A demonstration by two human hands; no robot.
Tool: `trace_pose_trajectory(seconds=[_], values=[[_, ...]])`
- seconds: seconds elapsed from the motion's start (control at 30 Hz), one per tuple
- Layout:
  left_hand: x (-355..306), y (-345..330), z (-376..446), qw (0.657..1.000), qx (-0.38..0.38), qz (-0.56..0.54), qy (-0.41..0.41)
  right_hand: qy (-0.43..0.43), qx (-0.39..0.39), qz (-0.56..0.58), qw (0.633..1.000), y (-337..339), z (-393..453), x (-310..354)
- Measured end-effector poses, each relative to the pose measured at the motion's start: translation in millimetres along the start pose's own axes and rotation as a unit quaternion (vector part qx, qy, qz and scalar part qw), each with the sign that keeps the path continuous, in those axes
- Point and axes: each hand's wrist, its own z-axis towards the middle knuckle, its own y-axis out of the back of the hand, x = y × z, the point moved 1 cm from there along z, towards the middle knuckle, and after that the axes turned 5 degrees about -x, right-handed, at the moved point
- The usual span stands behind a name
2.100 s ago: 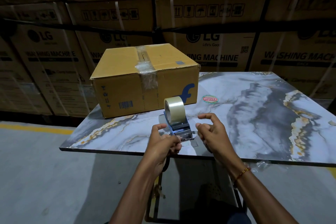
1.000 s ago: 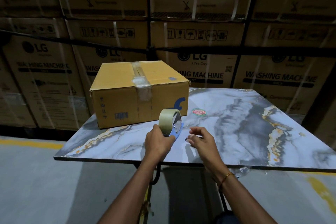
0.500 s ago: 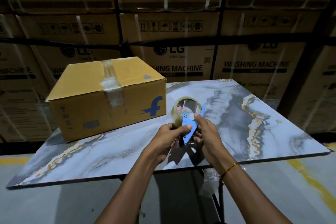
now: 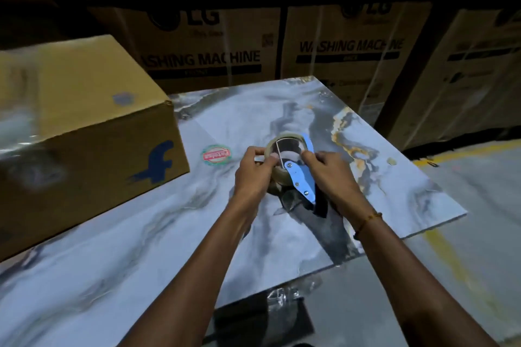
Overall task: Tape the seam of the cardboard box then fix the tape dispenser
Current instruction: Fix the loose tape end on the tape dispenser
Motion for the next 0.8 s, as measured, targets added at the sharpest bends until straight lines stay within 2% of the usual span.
trace_pose_trajectory(seconds=[0.17, 0.27, 0.5, 0.7, 0.8], values=[[-11.8, -30.2, 18.2, 0.992, -0.01, 0.126, -0.018, -0.03, -0.005, -0.13, 0.991, 13.3, 25.9, -5.6], [-15.2, -46.2, 24.7, 0.983, 0.013, 0.185, -0.015, -0.05, -0.001, -0.186, 0.981, 26.4, 34.5, -9.7], [-20.7, -82.0, 26.7, 0.982, 0.104, 0.152, 0.034, -0.093, -0.018, -0.191, 0.977, 56.0, 48.3, -23.6], [-30.5, -90.0, 25.8, 0.983, 0.097, 0.151, 0.049, -0.11, -0.019, -0.153, 0.982, 61.4, 52.8, -28.2], [-38.0, -86.2, 26.2, 0.982, 0.084, 0.159, 0.063, -0.109, -0.047, -0.124, 0.985, 65.0, 52.5, -24.8]])
